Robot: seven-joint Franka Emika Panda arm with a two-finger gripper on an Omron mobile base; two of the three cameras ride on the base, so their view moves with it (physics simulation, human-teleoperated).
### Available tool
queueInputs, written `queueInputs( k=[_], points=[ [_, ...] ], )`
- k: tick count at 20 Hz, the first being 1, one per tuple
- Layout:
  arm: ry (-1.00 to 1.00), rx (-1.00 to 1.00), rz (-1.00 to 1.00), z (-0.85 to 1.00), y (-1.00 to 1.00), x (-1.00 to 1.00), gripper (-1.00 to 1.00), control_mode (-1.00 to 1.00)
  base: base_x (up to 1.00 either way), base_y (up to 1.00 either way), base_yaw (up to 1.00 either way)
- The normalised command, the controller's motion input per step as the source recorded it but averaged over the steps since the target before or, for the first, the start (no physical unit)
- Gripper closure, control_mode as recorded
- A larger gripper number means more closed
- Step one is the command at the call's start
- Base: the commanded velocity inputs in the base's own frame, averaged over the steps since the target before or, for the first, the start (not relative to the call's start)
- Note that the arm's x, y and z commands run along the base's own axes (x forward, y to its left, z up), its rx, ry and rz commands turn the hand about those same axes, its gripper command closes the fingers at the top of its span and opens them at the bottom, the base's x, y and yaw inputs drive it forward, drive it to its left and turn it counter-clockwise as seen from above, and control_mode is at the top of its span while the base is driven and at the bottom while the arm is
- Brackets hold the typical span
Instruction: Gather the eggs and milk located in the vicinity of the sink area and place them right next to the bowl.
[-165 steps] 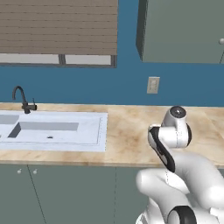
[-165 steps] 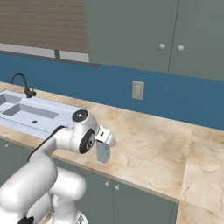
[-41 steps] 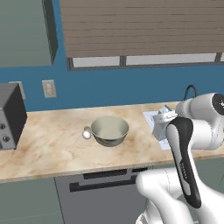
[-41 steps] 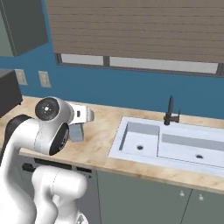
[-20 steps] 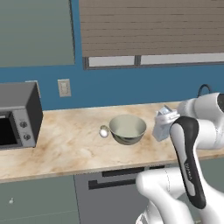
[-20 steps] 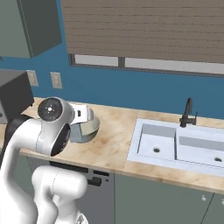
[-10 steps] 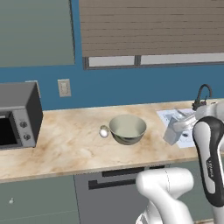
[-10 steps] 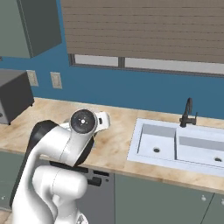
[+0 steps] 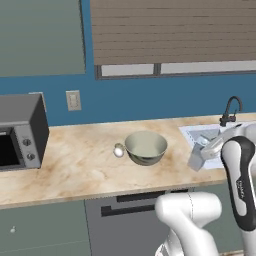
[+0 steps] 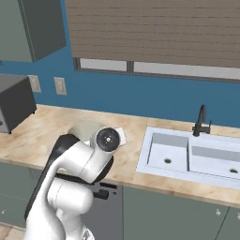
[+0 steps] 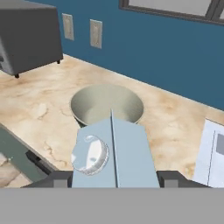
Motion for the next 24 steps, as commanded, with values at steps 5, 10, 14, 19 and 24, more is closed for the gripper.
queueInputs(
  k=[5,10,14,19,24],
  points=[
    [0.00,0.00,0.13,-0.16,0.00,0.36,1.00,-1.00,0.00,0.00,0.00],
    [0.00,-0.02,0.12,-0.15,0.00,0.34,1.00,-1.00,0.00,0.00,0.00],
    [0.00,-0.02,0.10,-0.04,0.00,0.31,1.00,-1.00,0.00,0.00,0.00],
    [0.00,-0.03,0.08,-0.03,0.02,0.27,1.00,-1.00,0.00,0.00,0.00],
    [0.00,-0.06,0.07,-0.11,0.11,0.19,1.00,-1.00,0.00,0.00,0.00]
  ],
)
